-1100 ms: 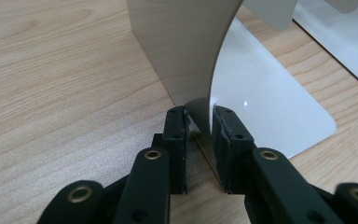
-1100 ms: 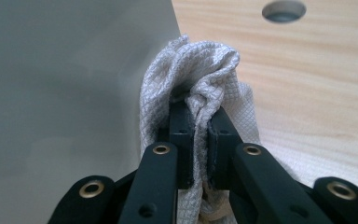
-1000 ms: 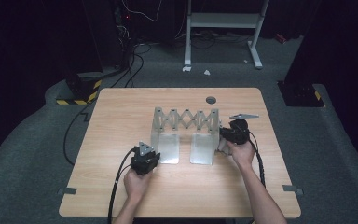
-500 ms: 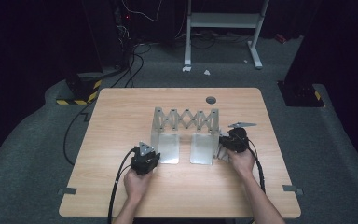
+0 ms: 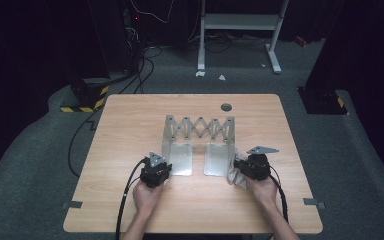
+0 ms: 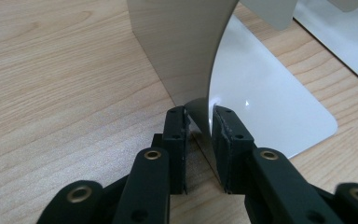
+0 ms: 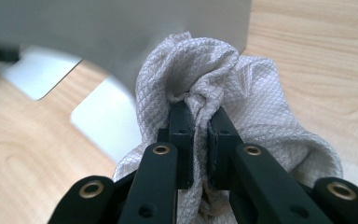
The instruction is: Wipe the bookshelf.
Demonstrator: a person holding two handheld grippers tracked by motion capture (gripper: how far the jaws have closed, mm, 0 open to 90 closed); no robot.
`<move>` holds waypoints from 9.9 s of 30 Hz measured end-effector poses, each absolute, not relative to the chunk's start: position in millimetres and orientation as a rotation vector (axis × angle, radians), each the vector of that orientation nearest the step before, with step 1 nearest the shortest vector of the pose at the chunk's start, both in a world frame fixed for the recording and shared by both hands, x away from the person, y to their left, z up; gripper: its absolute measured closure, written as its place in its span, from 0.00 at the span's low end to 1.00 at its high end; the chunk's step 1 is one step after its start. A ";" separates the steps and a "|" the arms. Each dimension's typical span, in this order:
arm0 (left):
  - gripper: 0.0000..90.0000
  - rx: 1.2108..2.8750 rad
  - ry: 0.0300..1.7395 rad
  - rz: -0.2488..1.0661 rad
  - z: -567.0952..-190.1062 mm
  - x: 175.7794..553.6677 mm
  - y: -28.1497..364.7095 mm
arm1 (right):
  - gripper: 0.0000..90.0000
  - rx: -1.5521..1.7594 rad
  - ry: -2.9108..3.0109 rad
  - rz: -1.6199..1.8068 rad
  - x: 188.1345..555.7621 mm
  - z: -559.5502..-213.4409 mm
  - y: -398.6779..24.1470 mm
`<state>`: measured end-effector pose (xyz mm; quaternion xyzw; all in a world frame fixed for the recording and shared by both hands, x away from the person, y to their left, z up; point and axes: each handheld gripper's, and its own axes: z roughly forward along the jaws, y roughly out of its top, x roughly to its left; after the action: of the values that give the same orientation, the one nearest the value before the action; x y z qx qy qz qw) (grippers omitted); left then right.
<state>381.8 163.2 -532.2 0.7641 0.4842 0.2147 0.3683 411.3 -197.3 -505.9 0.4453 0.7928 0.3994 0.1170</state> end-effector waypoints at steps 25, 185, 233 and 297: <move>0.84 1.962 1.243 0.551 -532.2 381.8 163.2 | 0.93 1.094 2.365 1.217 367.6 -500.4 -161.7; 0.84 1.958 1.244 0.540 -532.2 385.1 164.3 | 0.93 1.121 2.181 1.257 409.0 -439.3 -130.3; 0.84 1.955 1.247 0.537 -532.3 385.2 164.5 | 0.92 1.246 2.302 0.899 439.2 -516.4 -121.0; 0.87 1.939 1.267 0.521 -532.2 385.1 166.4 | 0.93 1.230 2.128 1.133 490.6 -413.0 -112.3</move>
<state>385.1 166.4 -532.2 0.7573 0.4949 0.2035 0.3743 490.6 -112.3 -413.0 0.4438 0.7676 0.4089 0.2158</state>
